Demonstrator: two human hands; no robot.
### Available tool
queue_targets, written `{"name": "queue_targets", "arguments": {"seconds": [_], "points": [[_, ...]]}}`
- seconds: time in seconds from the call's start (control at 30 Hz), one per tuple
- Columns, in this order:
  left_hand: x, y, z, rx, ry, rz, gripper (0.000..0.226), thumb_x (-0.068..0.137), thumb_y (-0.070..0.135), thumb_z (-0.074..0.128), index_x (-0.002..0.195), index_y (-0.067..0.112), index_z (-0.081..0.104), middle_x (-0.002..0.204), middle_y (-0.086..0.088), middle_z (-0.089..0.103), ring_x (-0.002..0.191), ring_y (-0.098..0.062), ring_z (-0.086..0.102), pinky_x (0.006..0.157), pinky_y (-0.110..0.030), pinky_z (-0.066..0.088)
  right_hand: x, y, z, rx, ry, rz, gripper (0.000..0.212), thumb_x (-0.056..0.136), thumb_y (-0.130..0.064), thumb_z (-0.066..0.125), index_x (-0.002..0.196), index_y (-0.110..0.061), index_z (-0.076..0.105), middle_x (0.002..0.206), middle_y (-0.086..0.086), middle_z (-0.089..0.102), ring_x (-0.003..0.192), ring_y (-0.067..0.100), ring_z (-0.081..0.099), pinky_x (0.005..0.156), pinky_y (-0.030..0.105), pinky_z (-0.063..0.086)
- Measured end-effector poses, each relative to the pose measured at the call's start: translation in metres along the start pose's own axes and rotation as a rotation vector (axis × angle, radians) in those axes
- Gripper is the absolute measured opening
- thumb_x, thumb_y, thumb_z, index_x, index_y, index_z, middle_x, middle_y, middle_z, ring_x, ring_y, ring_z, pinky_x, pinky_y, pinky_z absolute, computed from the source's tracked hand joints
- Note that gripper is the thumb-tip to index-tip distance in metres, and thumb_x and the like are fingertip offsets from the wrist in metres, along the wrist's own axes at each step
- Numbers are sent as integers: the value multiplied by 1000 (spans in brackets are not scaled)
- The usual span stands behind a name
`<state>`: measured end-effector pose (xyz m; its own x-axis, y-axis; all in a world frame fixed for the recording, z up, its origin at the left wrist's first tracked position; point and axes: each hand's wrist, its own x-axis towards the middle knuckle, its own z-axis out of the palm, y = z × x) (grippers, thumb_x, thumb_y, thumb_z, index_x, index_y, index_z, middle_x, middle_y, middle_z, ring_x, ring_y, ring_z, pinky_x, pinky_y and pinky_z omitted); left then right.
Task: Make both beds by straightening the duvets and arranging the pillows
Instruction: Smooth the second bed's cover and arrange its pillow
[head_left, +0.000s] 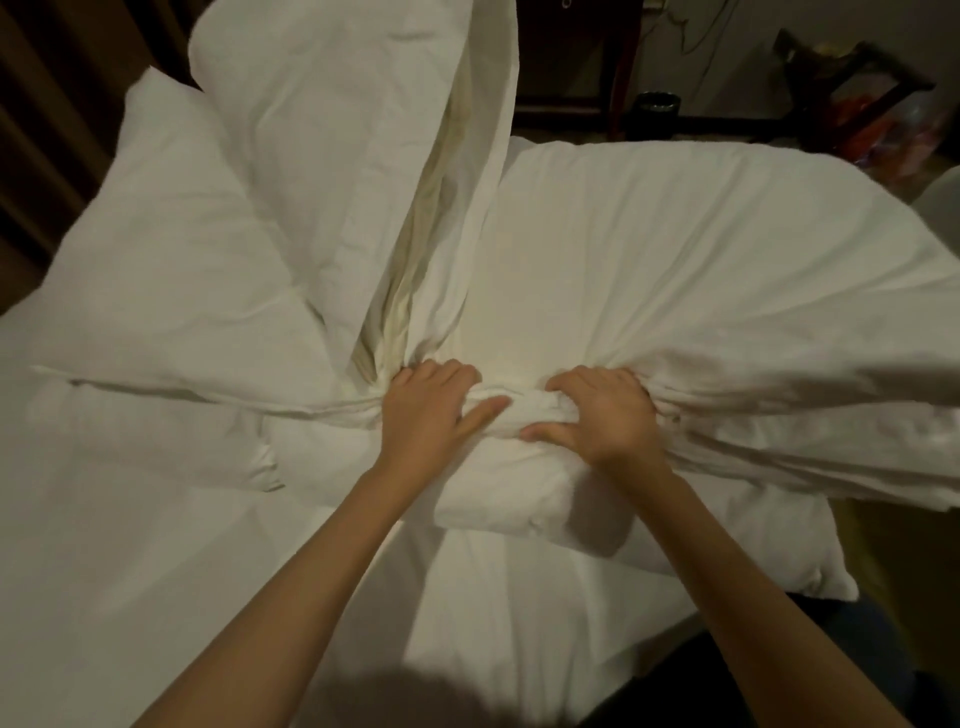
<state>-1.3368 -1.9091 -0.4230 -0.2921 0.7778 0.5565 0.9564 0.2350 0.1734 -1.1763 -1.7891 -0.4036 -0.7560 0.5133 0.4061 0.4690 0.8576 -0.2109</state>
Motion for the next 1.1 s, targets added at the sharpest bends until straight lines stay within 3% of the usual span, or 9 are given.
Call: {"name": "queue_targets", "arguments": {"seconds": [0.13,0.33,0.5,0.57,0.67,0.8,0.9,1.0,1.1], "points": [[18,9,-15,-32,28,-45,56,89,62,32,56,20,53,53,0,58,53,-21,57,51,-25,26,9,-9,-23,20,-28,17,62,68,-72,62,101,-19,66,97,2,70,93,24,63,83,31,31],[48,34,-83,0,270,106,48,91,57,37,56,24,33,44,2,41,42,-18,40,49,-24,20,16,-22,-95,-21,147,-66,62,69,-74,60,92,-17,68,86,5,69,77,27,60,68,29,25],[20,42,-79,4,282,85,64,97,57,25,55,17,51,49,0,50,46,-17,43,46,-27,29,-9,-17,-83,-15,279,-123,64,56,-77,56,68,-15,68,59,5,64,51,25,59,58,28,42],[-3,27,-43,38,232,86,63,99,53,26,62,16,61,56,0,58,52,-20,53,53,-31,33,-22,-14,-42,-63,241,-101,57,51,-72,70,63,-16,66,54,2,60,47,23,58,57,26,41],[-11,10,6,125,169,42,47,99,42,37,69,18,65,62,2,60,58,-22,56,59,-29,30,-25,-8,8,-66,221,-54,50,53,-59,81,68,-15,64,58,0,58,53,23,58,64,28,29],[7,5,10,102,155,5,41,95,40,42,68,18,66,61,3,61,57,-21,56,58,-29,29,-13,-4,12,-19,290,-74,51,62,-61,74,74,-13,67,62,1,61,57,24,60,64,31,43],[-2,8,6,55,168,0,40,93,38,41,69,18,66,62,2,61,58,-20,54,59,-30,27,-25,1,12,-25,343,-125,50,73,-60,59,81,-12,68,68,2,62,62,24,59,70,32,36],[-17,17,7,42,103,-25,39,93,36,41,71,18,67,65,3,62,60,-20,54,61,-29,28,-43,0,21,12,340,-100,40,71,-50,72,83,-12,67,71,1,61,64,24,59,72,29,31],[-30,24,0,6,144,12,35,94,32,40,77,15,67,76,2,62,69,-21,56,71,-31,33,-53,-5,14,-2,366,-133,44,79,-57,56,88,-15,68,78,-1,63,72,22,61,78,28,34]]}}
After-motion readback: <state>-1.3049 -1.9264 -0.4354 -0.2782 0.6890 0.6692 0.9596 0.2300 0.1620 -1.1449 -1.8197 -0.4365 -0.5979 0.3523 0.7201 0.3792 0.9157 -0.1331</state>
